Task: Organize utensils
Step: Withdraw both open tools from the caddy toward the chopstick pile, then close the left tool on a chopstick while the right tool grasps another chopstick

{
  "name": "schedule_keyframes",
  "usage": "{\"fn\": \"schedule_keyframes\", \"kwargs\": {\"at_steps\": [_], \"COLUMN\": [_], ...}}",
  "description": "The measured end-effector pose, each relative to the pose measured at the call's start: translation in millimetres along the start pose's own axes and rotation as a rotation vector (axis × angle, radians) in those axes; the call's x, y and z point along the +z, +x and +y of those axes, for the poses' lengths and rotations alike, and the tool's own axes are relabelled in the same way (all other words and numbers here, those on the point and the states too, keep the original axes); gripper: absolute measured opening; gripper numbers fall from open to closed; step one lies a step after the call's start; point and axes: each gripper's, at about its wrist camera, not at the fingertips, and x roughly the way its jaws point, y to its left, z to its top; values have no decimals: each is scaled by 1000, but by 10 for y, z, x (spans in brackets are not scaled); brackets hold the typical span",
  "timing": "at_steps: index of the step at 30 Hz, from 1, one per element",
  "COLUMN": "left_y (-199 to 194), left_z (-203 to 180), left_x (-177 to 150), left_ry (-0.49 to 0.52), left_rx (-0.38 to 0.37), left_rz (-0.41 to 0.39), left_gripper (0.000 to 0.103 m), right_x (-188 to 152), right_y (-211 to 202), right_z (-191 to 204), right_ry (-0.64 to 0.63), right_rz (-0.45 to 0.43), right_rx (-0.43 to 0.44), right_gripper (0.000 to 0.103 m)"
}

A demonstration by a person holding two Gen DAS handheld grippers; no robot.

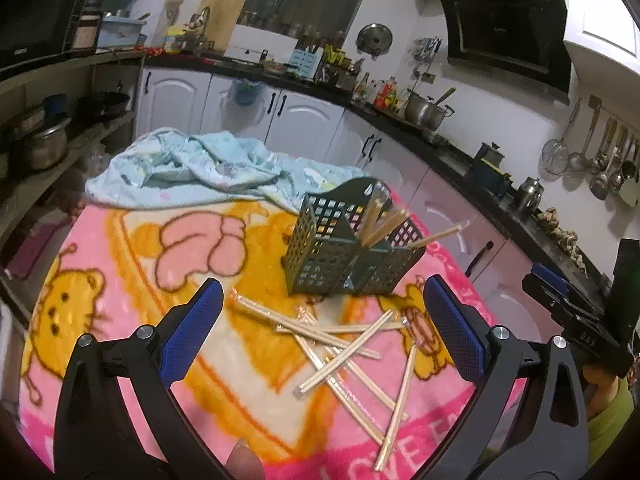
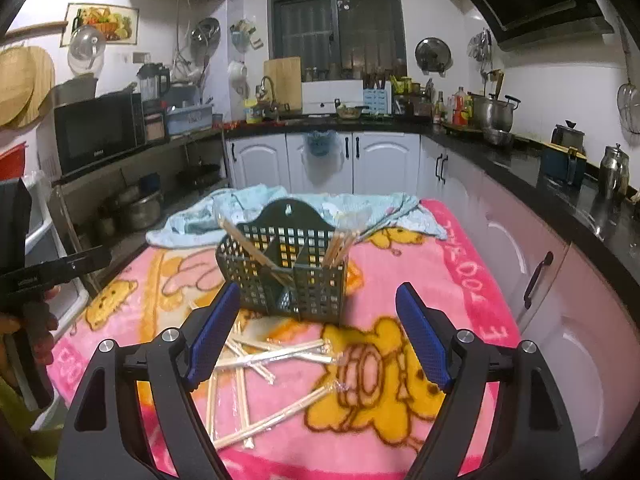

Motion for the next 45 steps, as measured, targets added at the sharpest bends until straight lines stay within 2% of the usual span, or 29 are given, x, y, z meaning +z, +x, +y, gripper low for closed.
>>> {"fn": "schedule_keyframes", "kwargs": {"at_steps": [21,36,41,45], "left_y": [472,799,960,1091], "left_z": [227,415,560,690], "left_x": [-351,-457,-448,-407], "left_ry": [-66,-81,-126,-201], "left_rx": [30,56,54,20], "left_rz": [152,195,220,240], "left_gripper": [92,92,92,91], "right_x": [-345,-467,-458,-463], "right_y": [459,968,1144,1267], "right_z": [9,-63,-72,-58], "right_ry": [-14,3,0,-14], "right_rz": [145,236,272,289], "right_rx": [9,42,59,69], "right_gripper": [78,76,74,74]}}
